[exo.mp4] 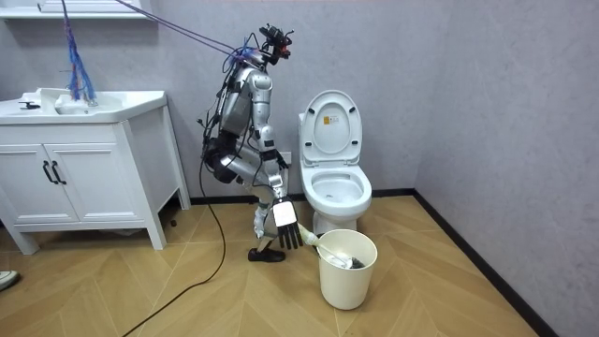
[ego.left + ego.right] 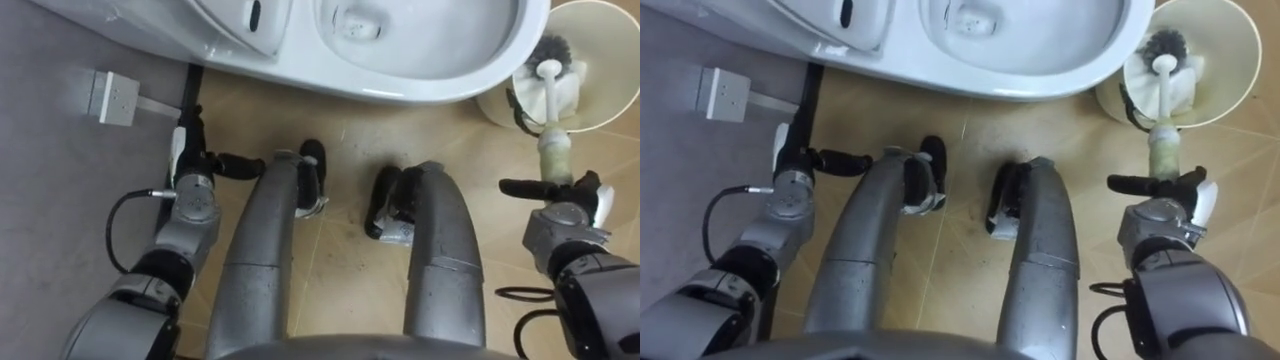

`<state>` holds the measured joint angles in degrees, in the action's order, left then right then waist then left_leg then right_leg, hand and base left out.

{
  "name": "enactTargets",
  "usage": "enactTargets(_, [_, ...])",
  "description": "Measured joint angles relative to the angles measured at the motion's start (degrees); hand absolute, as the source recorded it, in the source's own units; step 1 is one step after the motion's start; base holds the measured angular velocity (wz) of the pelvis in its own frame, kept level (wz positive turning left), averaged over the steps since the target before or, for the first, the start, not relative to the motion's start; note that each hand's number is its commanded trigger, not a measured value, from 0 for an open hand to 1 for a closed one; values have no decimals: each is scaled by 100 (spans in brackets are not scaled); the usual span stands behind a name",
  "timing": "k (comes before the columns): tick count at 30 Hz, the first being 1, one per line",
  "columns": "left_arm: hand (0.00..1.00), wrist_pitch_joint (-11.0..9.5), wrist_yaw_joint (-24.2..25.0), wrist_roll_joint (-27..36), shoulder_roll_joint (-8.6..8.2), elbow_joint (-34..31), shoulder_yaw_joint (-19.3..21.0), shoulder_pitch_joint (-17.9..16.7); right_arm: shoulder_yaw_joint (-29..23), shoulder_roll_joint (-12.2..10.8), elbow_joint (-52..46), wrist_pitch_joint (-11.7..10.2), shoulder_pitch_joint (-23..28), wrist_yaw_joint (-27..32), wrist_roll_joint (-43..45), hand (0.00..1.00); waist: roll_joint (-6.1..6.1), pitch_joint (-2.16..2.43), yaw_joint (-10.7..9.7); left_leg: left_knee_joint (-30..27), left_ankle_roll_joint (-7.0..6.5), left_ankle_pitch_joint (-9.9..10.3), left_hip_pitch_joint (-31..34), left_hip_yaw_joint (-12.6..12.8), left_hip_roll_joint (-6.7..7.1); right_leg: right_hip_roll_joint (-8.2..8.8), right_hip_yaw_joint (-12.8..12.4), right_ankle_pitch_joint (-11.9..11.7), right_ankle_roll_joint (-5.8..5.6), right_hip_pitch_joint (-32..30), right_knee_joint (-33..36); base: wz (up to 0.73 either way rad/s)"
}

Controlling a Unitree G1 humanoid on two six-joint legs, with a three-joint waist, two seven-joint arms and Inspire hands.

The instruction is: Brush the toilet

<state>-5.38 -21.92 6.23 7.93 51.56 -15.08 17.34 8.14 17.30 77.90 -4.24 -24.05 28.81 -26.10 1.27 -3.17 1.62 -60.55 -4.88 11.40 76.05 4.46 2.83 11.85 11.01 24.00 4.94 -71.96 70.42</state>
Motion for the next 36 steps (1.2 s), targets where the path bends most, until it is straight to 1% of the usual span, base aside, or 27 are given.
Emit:
enactTargets(5, [0,0,5,0,47,-38,-158,63,198,80,11,1,-20,61,-122,0,7,-2,52,-114,31,18,110,-4,30,27,5,62,49,-116,176,7])
enactTargets(6, [0,1,7,-1,47,-40,-196,64,229,98,13,0,-23,62,-142,0,10,-3,54,-116,65,38,113,-18,64,46,4,75,55,-120,195,10])
enactTargets(7, [0,1,13,-2,43,-50,-216,63,259,109,15,0,-24,63,-167,0,12,-3,52,-128,71,41,114,-31,94,84,4,100,60,-124,231,10])
enactTargets(9, [0,1,13,25,45,-58,-223,63,336,111,14,-5,-28,62,-235,0,15,-4,55,-159,83,53,118,-31,93,107,6,131,75,-128,273,5])
enactTargets(10, [0,1,12,116,75,-93,-320,64,406,126,17,-5,-42,58,-356,0,19,-5,59,-171,85,56,123,-34,97,107,4,148,80,-135,292,3])
enactTargets(12, [0,0,15,113,92,-126,-381,65,418,159,18,-5,-43,34,-469,0,39,-10,59,-213,102,77,135,-43,113,119,4,195,86,-143,347,4])
enactTargets(14, [0,0,17,119,133,-200,-438,63,462,204,16,-5,-56,-17,-597,0,43,-12,74,-221,108,81,166,-38,100,112,0,211,103,-184,361,0])
enactTargets(17, [0,-5,21,363,208,-239,-565,76,611,285,18,-5,-60,-28,-671,0,52,-15,95,-229,125,87,229,-2,99,109,4,237,128,-260,401,4])
enactTargets(18, [0,-5,21,455,220,-254,-584,85,658,297,19,-5,-45,-28,-732,9,54,-16,99,-252,141,98,238,4,96,109,6,265,119,-270,438,0])
enactTargets(20, [0,-5,16,558,220,-256,-622,68,706,297,21,-4,-33,-39,-783,94,55,-16,136,-276,184,128,242,-12,84,112,15,299,150,-270,448,0])
enactTargets(21, [0,-7,9,558,220,-258,-649,68,707,297,20,-4,-28,-39,-767,100,62,-21,142,-274,200,135,242,-14,85,116,21,321,162,-270,455,5])
enactTargets(28, [0,-7,-53,557,220,-265,-654,74,872,302,20,2,21,-38,-738,100,70,-26,146,-268,273,170,304,-40,77,113,58,396,231,-321,464,2])
enactTargets(33, [0,-19,-208,556,235,-358,-689,62,878,323,20,4,39,-38,-735,100,70,-27,168,-268,281,176,413,-46,78,95,53,405,228,-431,464,0])
enactTargets(36, [0,-23,-260,558,288,-368,-786,58,899,344,20,8,39,-36,-745,100,68,-28,175,-270,279,182,442,-46,79,92,52,412,218,-456,462,0])
